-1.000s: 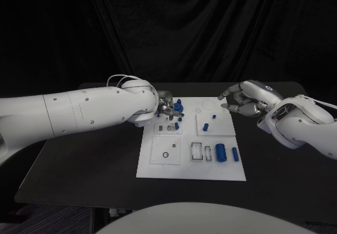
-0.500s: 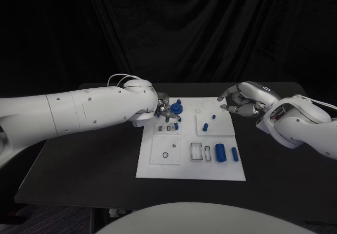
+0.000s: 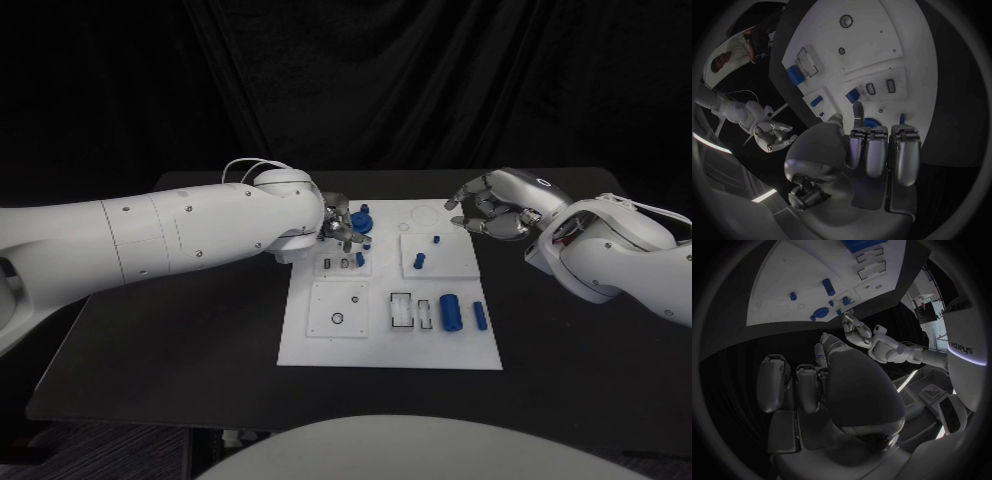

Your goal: Assemble the parts on the task board

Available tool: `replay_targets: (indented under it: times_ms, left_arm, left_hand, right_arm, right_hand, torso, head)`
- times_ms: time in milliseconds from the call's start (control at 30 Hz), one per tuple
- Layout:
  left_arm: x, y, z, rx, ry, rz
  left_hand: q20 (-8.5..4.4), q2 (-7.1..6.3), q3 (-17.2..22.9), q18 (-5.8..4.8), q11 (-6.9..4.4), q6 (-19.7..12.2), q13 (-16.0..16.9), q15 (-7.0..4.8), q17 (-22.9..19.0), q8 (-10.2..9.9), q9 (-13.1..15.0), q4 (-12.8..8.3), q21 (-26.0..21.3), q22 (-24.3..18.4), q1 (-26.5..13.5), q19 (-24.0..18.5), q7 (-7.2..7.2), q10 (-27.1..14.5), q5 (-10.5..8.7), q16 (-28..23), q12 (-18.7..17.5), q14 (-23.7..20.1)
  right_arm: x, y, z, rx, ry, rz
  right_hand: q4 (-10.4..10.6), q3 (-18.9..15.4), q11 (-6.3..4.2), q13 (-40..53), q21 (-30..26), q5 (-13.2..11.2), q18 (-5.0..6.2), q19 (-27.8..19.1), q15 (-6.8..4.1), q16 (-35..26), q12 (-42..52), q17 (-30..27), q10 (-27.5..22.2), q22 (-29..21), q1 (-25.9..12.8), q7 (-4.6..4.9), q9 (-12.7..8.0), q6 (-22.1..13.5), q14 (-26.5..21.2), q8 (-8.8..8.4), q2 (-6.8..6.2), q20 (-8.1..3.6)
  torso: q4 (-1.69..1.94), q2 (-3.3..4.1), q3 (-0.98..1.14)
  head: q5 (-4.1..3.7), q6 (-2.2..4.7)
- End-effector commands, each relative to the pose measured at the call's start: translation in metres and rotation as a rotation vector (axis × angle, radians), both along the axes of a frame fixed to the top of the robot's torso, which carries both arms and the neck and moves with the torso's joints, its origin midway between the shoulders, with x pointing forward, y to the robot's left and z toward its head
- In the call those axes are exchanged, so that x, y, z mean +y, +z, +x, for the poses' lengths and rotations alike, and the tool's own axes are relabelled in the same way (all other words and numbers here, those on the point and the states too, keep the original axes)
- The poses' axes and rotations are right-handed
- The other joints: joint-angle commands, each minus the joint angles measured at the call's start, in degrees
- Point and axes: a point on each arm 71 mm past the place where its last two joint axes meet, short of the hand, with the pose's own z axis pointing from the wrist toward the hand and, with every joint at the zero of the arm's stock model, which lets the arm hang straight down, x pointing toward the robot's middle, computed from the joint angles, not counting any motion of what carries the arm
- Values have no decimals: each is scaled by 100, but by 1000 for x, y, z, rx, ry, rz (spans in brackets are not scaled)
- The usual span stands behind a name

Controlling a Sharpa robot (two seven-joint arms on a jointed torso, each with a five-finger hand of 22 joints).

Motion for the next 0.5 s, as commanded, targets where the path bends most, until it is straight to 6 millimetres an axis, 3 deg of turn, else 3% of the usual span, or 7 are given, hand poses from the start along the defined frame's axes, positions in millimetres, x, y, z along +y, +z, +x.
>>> replay_targets:
  times_ms: [33, 167, 500]
  left_arm:
    - [-3, -3, -1, -6, -18, -26]
    - [-4, -8, -1, -5, -16, -35]
    - [-2, -16, -1, 7, -4, -28]
  left_hand:
    - [57, -10, 15, -79, 44, 33, 1507, 42, 1507, -65, -19, -19, -20, 1508, 31, 603, 35, 614, 47, -23, 20, 584]
    - [69, -30, 80, -79, 52, 107, 1507, 53, 1507, -239, -63, -42, -20, 1508, 137, 603, 41, 614, 215, -23, 20, 584]
    - [71, -46, 137, -79, 49, 170, 1507, 53, 1507, -325, -71, -56, -20, 1508, 210, 603, 36, 614, 323, -23, 20, 584]
  right_arm:
    - [-1, -3, 0, 21, -17, -12]
    - [-1, -3, 1, 24, -17, -13]
    - [-1, -4, 0, 28, -16, -15]
  right_hand:
    - [14, 19, 42, 1215, -30, 18, -27, 1, 38, -31, -6, 977, 327, 1008, -7, 11, -5, 17, 429, -18, 41, 47]
    - [16, 21, 46, 1210, -43, 22, -24, -4, 41, -35, -10, 973, 322, 1004, -9, 13, -8, 18, 428, -19, 43, 49]
    - [18, 23, 48, 1208, -57, 25, -21, -9, 43, -40, -11, 968, 320, 999, -12, 15, -9, 19, 426, -20, 45, 51]
  torso:
    - [0, 7, -1]
    - [4, 6, -3]
    - [13, -2, -7]
  head:
    - [-4, 1]
    - [-8, 1]
    - [-35, 1]
